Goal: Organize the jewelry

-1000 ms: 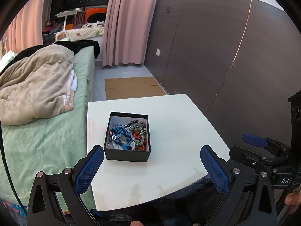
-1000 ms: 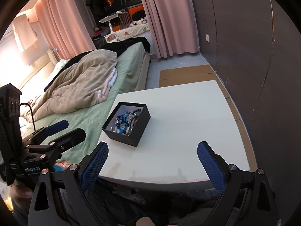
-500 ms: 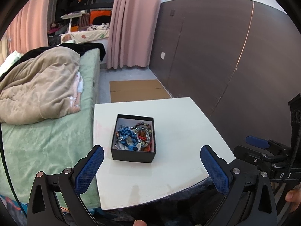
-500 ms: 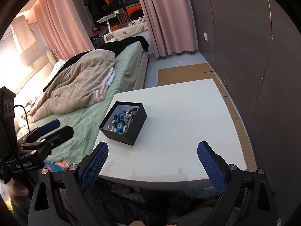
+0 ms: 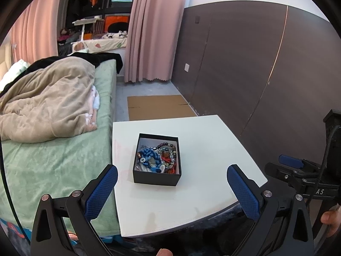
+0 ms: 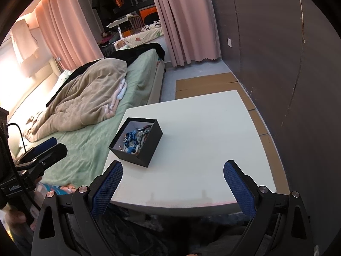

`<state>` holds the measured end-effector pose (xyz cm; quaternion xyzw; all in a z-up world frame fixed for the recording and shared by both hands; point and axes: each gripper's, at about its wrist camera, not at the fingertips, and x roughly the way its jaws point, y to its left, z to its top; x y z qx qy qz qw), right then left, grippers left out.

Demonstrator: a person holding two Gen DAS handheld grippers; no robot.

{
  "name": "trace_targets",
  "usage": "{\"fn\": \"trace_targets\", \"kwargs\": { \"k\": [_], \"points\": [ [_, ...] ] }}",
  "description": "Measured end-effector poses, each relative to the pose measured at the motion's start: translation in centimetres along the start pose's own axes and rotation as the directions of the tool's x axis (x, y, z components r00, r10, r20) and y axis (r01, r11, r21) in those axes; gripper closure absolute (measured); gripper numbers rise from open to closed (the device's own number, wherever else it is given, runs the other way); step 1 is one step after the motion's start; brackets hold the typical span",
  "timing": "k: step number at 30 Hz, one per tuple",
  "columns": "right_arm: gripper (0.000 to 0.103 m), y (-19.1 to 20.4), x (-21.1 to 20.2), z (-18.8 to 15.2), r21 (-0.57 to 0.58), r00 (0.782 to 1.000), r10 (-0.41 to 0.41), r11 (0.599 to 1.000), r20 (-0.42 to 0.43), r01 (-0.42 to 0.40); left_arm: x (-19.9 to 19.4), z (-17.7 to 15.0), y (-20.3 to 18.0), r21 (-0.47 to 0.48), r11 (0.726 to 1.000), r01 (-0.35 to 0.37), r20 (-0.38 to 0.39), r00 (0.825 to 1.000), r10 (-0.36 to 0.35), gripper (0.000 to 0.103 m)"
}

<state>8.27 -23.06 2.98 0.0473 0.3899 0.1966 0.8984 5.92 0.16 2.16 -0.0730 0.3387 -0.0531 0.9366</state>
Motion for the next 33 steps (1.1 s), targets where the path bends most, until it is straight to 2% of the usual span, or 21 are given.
{"fn": "trace_targets", "kwargs": {
  "k": [33],
  "points": [
    [0.007,-1.2,0.2,0.6,0.031,1.000,-0.005,1.000,-0.009,0.005,-0.3,-0.3,0.1,0.016,1.000,-0.008,0.010,1.000,0.008,0.001]
  ]
}}
